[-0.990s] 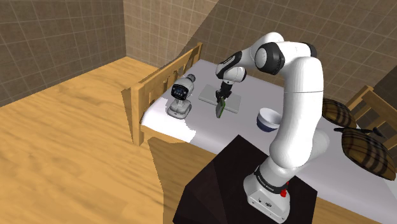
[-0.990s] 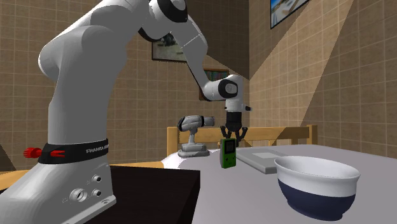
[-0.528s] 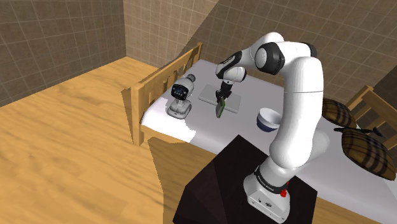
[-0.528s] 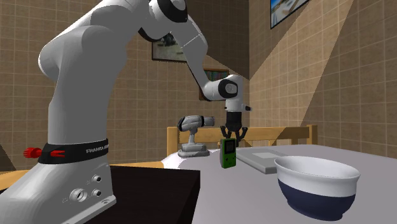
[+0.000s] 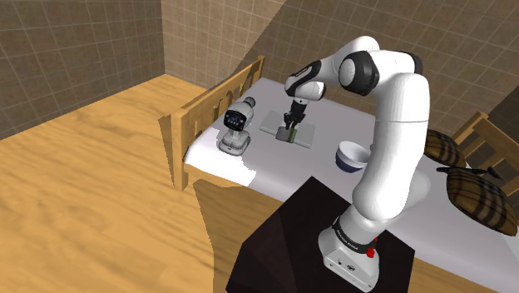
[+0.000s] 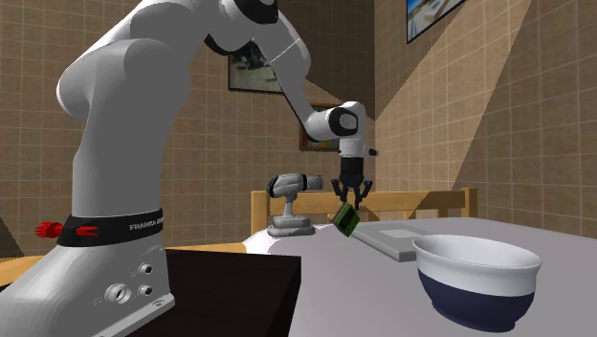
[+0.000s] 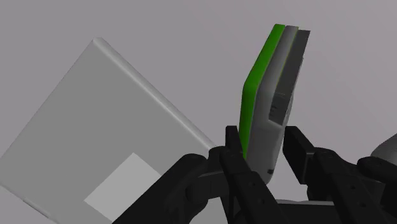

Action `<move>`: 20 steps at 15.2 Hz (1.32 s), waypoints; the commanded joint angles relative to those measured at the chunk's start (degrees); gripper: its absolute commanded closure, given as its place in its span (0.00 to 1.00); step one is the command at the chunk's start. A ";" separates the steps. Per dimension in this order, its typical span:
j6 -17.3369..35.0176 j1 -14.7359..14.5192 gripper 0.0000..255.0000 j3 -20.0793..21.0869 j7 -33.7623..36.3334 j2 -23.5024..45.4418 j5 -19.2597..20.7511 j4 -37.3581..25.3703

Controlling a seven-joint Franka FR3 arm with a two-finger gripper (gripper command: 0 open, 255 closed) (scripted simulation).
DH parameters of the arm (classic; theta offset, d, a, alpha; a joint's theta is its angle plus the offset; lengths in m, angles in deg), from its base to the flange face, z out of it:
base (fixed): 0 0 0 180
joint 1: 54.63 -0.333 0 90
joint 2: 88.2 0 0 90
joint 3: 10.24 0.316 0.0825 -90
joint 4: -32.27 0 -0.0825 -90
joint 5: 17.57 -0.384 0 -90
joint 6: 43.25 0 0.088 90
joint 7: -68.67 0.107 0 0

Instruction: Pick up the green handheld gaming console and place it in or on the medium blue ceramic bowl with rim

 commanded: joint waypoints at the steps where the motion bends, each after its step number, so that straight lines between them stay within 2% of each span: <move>1: -1.12 -0.30 1.00 -0.31 0.40 -1.15 0.49 -0.02; 20: -12.45 -1.63 1.00 -2.34 3.04 -9.14 4.33 -3.84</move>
